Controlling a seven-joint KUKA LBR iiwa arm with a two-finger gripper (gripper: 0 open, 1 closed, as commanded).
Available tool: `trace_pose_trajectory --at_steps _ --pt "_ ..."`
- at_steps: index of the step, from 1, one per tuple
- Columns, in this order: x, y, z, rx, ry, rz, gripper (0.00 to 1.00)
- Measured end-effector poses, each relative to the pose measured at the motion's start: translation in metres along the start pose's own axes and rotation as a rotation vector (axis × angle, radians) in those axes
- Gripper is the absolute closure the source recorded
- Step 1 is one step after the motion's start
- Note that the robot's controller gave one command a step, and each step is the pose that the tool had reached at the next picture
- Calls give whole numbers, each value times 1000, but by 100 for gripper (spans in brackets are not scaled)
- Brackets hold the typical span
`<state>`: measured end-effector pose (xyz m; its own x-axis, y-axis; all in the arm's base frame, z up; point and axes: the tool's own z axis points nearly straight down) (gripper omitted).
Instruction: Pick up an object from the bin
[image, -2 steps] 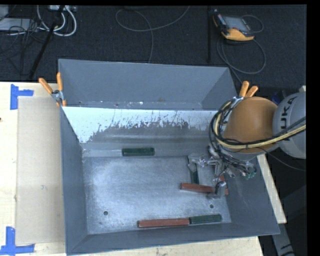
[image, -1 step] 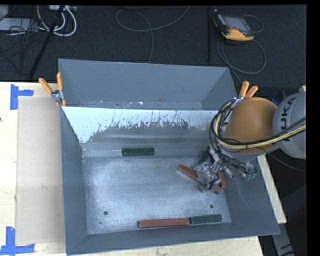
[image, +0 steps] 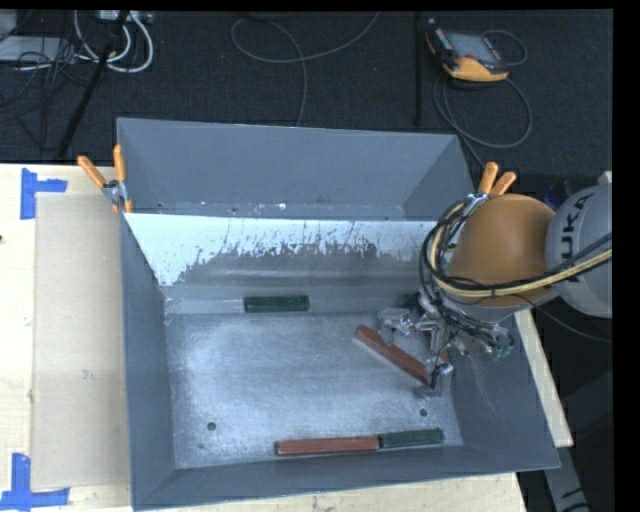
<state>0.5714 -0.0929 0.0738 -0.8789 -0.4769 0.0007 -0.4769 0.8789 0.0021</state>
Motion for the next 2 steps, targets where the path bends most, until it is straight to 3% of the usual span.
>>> trace_pose_trajectory --at_steps 1,2 --pt "-32 1 4 1 -3 120 0" --pt "-39 22 4 1 -1 348 0"
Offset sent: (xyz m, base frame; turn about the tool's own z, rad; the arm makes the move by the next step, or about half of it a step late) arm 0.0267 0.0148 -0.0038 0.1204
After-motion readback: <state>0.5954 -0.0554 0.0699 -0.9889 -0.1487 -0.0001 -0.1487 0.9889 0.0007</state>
